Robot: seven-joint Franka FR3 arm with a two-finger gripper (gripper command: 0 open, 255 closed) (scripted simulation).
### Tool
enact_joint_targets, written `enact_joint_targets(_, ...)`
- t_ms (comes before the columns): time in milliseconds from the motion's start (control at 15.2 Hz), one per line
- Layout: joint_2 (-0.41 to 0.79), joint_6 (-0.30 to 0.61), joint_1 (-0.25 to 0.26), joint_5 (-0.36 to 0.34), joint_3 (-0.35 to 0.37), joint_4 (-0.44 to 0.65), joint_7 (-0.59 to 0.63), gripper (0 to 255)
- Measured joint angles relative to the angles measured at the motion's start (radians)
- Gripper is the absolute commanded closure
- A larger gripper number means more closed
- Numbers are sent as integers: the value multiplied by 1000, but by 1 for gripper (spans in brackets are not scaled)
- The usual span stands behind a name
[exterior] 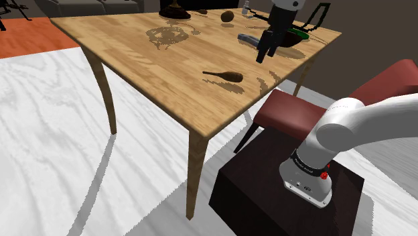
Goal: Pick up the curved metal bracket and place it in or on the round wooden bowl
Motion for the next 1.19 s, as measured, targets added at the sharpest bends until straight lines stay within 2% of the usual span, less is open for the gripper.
enact_joint_targets(198,39,6,-13,-11,-17,30,-10,0)
enact_joint_targets(594,219,35,-64,-52,-93,160,-52,0)
enact_joint_targets(1188,519,15,-126,-69,-203,453,-121,0)
